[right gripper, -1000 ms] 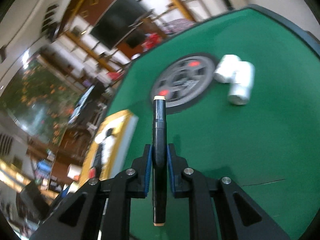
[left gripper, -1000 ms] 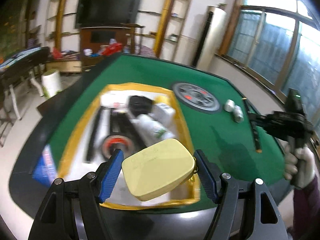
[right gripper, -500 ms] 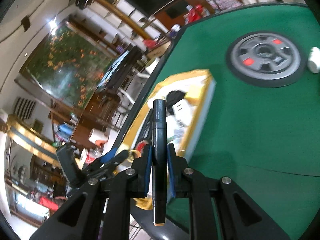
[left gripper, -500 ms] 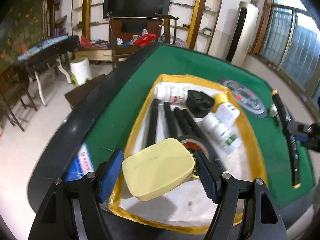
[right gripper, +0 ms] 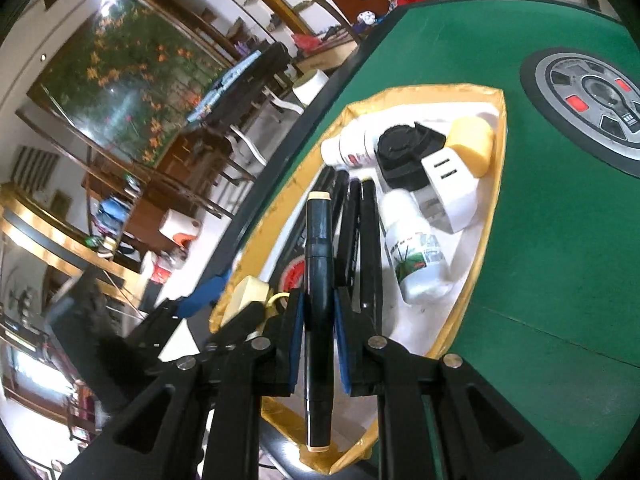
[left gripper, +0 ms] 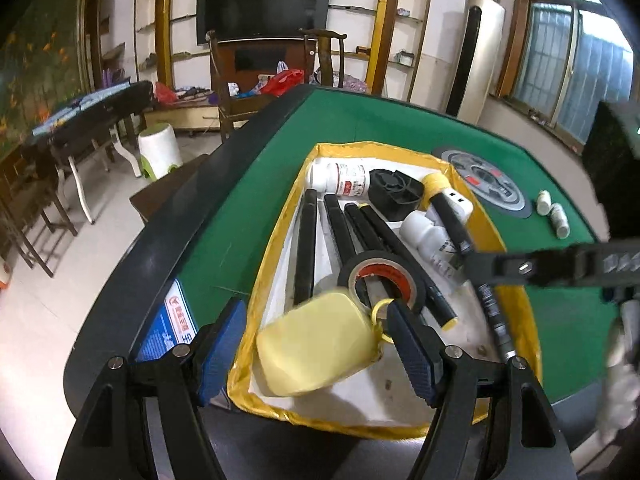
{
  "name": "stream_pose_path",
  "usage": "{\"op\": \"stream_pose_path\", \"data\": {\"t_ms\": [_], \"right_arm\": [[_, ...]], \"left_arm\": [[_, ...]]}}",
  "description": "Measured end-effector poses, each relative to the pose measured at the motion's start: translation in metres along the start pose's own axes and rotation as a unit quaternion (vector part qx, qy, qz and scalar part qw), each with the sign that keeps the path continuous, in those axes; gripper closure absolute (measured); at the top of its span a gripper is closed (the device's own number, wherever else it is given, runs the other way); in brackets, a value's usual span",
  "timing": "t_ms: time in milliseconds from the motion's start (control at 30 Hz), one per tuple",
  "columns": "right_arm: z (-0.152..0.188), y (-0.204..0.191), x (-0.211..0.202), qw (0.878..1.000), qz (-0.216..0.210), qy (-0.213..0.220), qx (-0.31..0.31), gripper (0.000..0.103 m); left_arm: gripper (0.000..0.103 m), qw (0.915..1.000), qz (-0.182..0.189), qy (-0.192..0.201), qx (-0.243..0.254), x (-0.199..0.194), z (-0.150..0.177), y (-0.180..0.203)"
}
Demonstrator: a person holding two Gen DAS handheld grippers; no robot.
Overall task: Organize rigid objects
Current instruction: 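Lower the white case and black marker into the tray and open both tools, then withdraw both tools up and away from the tray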
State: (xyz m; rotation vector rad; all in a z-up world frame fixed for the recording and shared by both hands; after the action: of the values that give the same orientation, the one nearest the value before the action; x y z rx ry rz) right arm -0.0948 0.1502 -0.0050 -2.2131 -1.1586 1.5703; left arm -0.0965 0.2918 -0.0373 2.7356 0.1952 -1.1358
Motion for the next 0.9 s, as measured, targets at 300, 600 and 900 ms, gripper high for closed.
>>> {"op": "stream_pose_path", "data": {"t_ms": [300, 600, 900], "right_arm": [[0.007, 0.001, 0.014, 0.998, 0.058, -0.005, -0.031, 0.088], [0.01, 0.001, 0.013, 0.995, 0.087, 0.004, -0.048, 0.086], [0.01, 0.0, -0.004, 0.995, 0.08, 0.025, -0.045, 0.072]], "left_arm": [[0.019, 0.9989, -0.029, 0.038, 0.001, -0.018, -0.008, 0.007], [0.013, 0.9978, -0.051, 0.041, 0.013, -0.023, -0.008, 0.014], [0.01, 0.9963, -0.079, 0.034, 0.01, -0.026, -0.006, 0.015]]}}
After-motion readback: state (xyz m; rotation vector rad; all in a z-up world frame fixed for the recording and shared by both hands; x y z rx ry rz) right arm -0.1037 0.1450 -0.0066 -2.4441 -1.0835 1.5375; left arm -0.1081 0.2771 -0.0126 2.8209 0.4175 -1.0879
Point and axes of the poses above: each gripper's, at about its wrist camera, not at the fingertips, and x roughly the way its jaws point, y to its right, z to its underside, the point moved 8 cm from there along x, roughly the way its jaws point, and after that the axes turned 1 degree about x, right-handed, at the moved point
